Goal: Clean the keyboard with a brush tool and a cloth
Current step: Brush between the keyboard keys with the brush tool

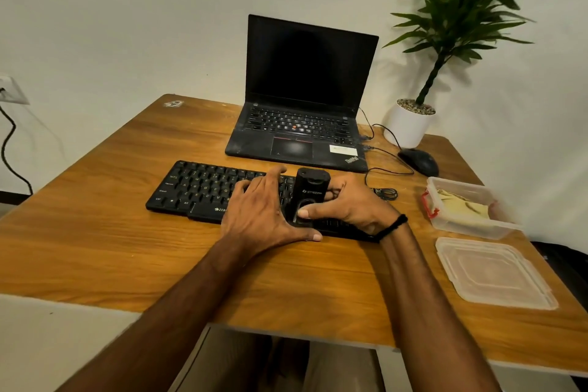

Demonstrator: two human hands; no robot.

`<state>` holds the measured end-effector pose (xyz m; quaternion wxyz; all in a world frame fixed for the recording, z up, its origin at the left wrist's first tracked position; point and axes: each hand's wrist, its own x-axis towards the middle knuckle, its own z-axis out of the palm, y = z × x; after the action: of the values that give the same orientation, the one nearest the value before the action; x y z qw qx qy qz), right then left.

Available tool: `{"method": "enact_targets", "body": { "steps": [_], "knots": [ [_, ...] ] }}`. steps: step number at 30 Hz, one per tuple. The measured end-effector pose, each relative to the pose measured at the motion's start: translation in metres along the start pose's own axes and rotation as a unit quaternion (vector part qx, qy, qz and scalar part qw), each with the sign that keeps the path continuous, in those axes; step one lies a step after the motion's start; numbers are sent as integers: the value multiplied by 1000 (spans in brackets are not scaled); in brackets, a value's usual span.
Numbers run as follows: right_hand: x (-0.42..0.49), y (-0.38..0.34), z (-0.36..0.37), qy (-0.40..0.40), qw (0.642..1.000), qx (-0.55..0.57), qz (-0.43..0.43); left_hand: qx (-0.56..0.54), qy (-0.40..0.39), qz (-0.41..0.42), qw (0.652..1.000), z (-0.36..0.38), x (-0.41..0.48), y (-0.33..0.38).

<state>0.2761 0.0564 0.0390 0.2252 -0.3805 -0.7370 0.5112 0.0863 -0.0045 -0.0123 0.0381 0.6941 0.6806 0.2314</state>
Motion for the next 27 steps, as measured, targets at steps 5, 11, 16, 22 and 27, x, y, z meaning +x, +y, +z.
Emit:
{"method": "enact_targets", "body": {
  "steps": [5,11,16,22,27],
  "knots": [
    [4,3,-5,139,988,-57,-32,14,8,1,1000,3,0,-2],
    [-15,10,-12,136,990,-35,-21,31,23,20,999,5,1,-3],
    [-28,9,-14,72,997,-12,2,61,37,39,997,10,-3,11],
    [-35,14,-13,189,982,11,-24,74,27,46,996,14,-4,17],
    [-42,19,-11,162,985,40,-30,62,29,43,997,15,-2,16]
  ]
}}
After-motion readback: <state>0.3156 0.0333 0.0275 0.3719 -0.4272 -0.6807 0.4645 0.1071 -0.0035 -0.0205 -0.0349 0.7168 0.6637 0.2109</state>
